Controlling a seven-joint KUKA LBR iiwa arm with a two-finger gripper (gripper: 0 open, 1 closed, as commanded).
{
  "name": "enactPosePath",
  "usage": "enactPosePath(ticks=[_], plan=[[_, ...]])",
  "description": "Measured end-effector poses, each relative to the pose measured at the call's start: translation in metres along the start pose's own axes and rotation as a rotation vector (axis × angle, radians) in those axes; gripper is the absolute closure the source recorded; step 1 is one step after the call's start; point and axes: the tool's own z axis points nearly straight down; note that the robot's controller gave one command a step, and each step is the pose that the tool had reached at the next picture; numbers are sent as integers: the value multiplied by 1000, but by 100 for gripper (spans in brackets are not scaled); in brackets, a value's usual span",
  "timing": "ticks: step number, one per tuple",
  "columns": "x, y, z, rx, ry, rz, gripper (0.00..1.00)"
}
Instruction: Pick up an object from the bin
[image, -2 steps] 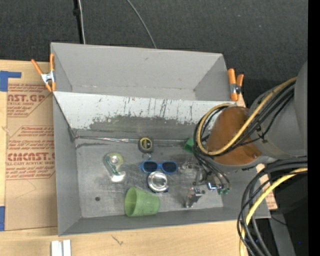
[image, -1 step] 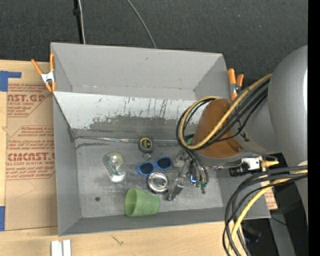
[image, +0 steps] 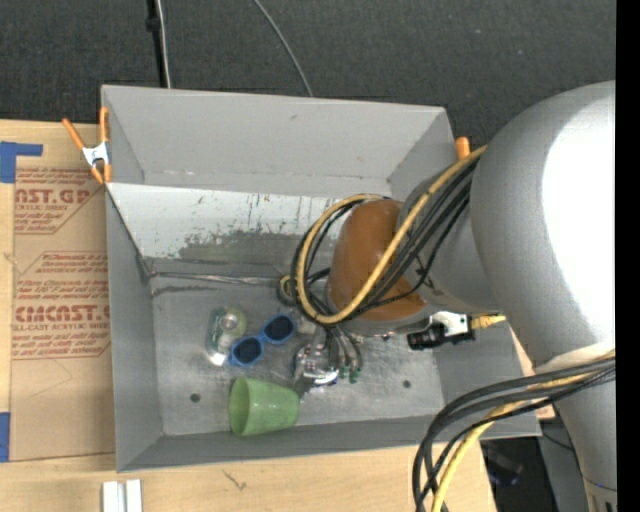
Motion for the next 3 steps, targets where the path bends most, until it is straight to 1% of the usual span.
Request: enactPosePath(ticks=[1,2,3], plan=[[-25,12,-21,-2,15,-251,0],[-55,26,-6,-3,20,-313,0],[-26,57,-2,-4,2,74,0]])
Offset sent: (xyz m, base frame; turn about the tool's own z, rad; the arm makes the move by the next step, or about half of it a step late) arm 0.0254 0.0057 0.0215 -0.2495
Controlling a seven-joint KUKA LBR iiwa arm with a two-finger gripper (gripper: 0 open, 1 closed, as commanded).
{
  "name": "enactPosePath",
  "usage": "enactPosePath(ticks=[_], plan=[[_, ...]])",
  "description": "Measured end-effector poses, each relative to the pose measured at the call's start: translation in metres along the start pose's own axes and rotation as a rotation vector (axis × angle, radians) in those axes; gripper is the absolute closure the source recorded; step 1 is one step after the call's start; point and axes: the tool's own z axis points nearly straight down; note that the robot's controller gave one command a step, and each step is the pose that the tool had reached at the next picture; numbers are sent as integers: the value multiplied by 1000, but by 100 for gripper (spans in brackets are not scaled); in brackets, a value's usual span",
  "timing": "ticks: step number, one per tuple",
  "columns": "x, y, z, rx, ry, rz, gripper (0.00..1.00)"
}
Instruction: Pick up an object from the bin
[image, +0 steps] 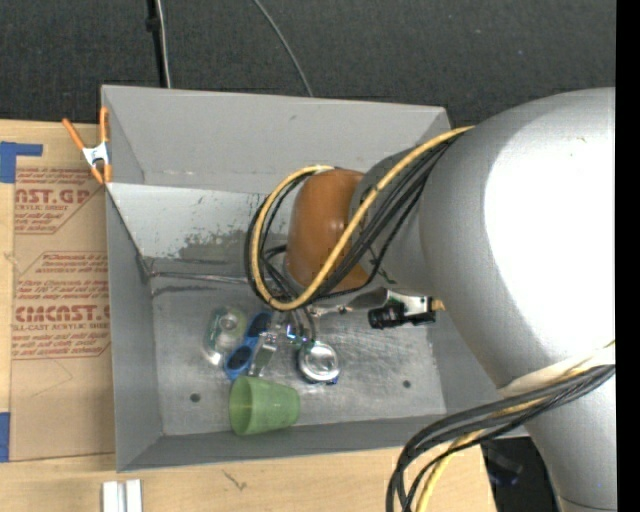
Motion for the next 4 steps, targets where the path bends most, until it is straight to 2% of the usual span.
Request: enactPosePath(ticks=[1,2,3,4], plan=[[-17,-2,3,2,6,-332,0],[-6,34,3,0,1,-662,0],[-7,38,0,-7,-7,-661,100],[-11,42,-74,-3,7,-668,100]])
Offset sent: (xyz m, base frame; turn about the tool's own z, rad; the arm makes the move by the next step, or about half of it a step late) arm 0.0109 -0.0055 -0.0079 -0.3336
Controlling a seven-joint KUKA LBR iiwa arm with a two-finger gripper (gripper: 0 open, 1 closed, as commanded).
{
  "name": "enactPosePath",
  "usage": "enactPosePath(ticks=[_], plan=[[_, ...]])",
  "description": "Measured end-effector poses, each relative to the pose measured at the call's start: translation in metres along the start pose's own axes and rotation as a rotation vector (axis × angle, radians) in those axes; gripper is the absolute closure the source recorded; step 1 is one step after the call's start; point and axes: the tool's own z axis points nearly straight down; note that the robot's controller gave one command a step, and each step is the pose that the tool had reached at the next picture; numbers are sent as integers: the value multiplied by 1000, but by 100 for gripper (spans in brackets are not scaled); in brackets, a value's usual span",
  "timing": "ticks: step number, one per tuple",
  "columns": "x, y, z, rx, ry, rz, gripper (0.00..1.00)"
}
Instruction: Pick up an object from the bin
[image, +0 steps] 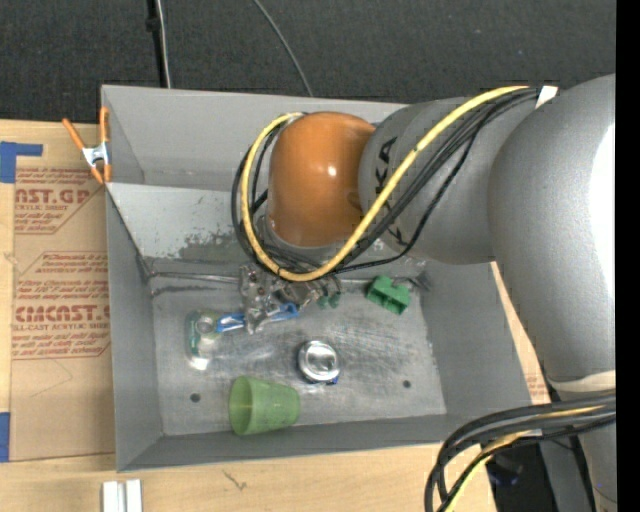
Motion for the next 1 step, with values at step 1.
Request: enactPosePath(ticks=[1], plan=[[-1,0,-72,0,0,-23,100]])
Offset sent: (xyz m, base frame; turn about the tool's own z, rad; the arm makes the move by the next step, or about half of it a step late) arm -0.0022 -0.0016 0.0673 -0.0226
